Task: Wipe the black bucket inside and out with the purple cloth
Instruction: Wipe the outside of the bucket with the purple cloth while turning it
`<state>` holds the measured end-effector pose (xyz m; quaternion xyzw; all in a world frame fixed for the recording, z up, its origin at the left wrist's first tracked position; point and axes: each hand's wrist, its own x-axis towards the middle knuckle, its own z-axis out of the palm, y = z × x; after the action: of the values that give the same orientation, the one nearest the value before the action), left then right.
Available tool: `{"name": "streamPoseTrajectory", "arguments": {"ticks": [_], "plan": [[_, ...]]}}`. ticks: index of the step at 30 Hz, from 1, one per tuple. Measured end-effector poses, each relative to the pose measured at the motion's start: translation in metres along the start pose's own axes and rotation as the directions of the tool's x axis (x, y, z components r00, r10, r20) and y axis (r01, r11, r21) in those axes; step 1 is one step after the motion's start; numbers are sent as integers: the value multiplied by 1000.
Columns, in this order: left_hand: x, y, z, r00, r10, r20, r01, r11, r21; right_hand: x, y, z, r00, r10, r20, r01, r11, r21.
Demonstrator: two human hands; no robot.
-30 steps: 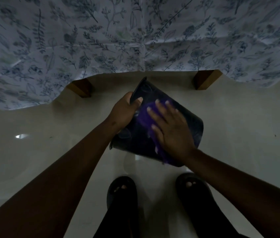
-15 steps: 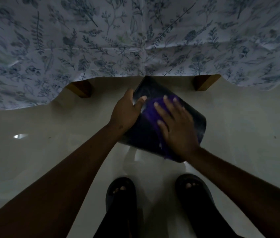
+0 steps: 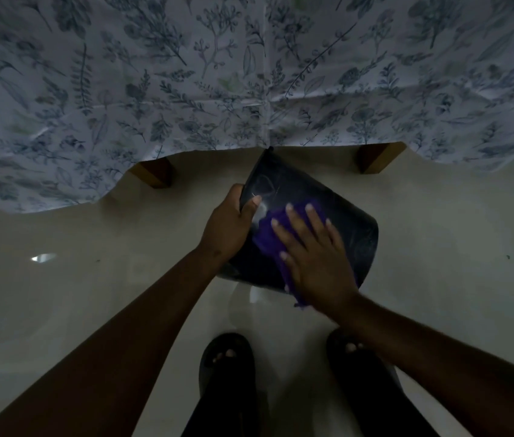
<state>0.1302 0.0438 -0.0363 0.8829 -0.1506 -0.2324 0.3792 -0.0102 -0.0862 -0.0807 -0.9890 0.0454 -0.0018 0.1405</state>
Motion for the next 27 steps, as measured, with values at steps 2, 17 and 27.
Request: {"name": "streamPoseTrajectory", "arguments": {"ticks": [2, 17, 27], "plan": [[0, 2, 0, 1000, -10, 7, 10, 1000, -6, 29, 18, -11, 984, 173, -40, -169, 982, 81], [7, 2, 0, 999, -43, 20, 44, 997, -63, 20, 7, -6, 997, 74, -12, -74, 997, 7], [21, 13, -1, 995, -91, 43, 94, 993, -65, -9, 1, -4, 964, 266, -24, -261, 959, 113]]}}
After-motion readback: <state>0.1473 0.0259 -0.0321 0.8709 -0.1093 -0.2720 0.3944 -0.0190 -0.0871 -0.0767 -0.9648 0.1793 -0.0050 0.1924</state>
